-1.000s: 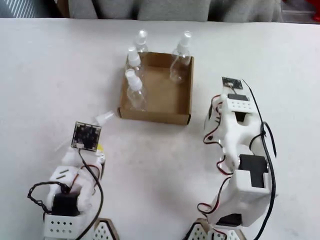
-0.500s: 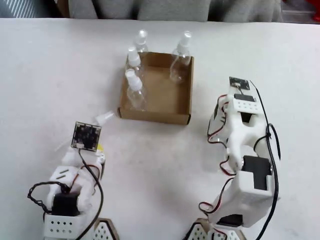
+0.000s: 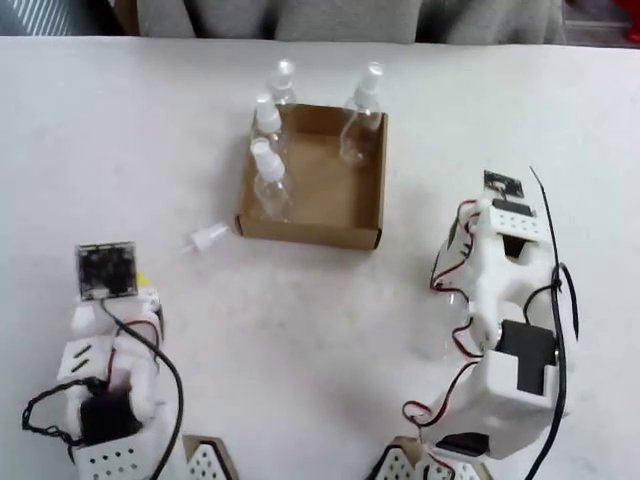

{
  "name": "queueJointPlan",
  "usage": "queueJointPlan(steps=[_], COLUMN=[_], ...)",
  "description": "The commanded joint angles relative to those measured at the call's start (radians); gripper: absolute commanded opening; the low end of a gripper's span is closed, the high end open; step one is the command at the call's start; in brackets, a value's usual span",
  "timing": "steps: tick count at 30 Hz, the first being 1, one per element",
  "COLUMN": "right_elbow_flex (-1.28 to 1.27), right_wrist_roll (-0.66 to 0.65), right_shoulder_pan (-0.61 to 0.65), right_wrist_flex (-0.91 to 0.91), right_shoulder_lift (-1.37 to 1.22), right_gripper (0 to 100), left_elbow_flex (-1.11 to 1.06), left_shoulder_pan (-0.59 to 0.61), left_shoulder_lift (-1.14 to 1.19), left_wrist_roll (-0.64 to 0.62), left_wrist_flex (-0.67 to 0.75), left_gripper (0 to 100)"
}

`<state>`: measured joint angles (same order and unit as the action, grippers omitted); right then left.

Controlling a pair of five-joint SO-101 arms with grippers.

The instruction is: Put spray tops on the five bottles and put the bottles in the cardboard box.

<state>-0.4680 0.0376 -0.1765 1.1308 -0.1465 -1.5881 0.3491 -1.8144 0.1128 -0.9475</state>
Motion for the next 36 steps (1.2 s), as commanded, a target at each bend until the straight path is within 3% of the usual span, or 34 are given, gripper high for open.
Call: queueJointPlan(steps=[1,5,10,15,27,33,36], right_elbow_flex=[-0.015,-0.017,-0.018,-0.018,-0.02,-0.029,-0.029], right_wrist_roll=[-0.002,-0.002,-0.002,-0.002,-0.002,-0.002,-0.002], right_shoulder_pan=[-0.022,-0.039,-0.05,-0.05,-0.065,-0.065,-0.065], right_wrist_flex=[-0.033,-0.033,-0.045,-0.047,-0.062,-0.079,-0.081], right_shoulder_lift=[0.058,0.051,0.05,0.048,0.048,0.048,0.048], right_gripper=[1.5,1.5,1.5,1.5,1.5,1.5,1.5], left_elbow_flex=[0.158,0.338,0.664,0.921,1.211,1.344,1.389], left_shoulder_pan=[0.016,-0.062,-0.176,-0.243,-0.337,-0.332,-0.334], left_shoulder_lift=[0.002,0.156,0.519,0.878,1.469,1.67,1.767], left_wrist_roll=[0.025,0.083,0.081,0.089,0.396,0.47,0.522], left_wrist_flex=[-0.015,-0.112,-0.299,-0.396,-0.407,-0.407,-0.405], left_gripper=[3,3,3,3,3,18,20])
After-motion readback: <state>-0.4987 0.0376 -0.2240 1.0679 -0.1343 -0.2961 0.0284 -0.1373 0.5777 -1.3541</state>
